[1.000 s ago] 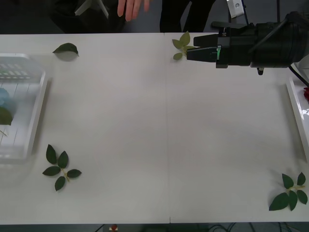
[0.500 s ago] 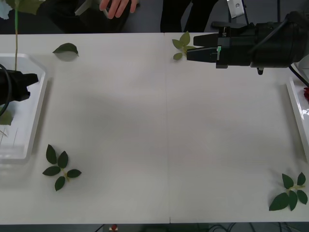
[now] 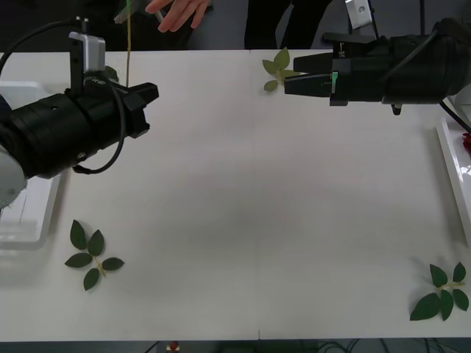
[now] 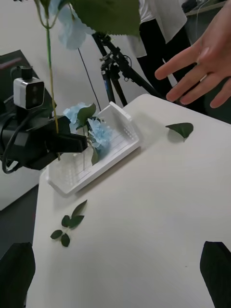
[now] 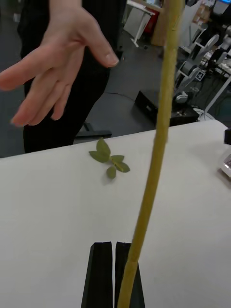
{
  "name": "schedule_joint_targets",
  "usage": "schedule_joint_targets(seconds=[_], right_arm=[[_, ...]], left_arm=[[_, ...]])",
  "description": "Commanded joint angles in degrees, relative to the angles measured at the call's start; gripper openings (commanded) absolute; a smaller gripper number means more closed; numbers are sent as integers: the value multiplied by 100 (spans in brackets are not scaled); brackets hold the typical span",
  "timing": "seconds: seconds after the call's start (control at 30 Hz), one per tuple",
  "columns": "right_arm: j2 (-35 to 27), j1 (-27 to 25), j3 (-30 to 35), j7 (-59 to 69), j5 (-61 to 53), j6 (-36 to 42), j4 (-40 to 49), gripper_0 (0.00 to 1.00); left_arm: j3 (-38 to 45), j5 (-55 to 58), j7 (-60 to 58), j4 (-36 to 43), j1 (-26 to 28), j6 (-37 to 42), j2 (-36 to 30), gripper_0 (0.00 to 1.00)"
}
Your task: Place the red flowers into the right box and the blue flowers into the left box. If a person shows an open palm, hand one flower to the person first, then continue sorting.
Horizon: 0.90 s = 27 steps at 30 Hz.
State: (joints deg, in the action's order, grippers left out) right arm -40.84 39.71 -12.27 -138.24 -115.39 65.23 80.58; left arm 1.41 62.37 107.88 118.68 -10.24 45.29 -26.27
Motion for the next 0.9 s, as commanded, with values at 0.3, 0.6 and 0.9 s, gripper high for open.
schedule_joint_targets(seconds=[0.3, 0.6, 0.9], right_arm=[[305, 10, 14, 1203, -19, -344, 300, 100], [305, 10, 14, 1229, -10, -353, 309, 100], [305, 10, 14, 1220, -1, -353, 309, 100]], left_arm=[[-519, -1561, 22, 155, -461, -995, 755, 0], [-519, -1588, -4, 155, -418, -1057, 746, 0], [-510, -1922, -57, 138, -567, -1118, 764, 0]])
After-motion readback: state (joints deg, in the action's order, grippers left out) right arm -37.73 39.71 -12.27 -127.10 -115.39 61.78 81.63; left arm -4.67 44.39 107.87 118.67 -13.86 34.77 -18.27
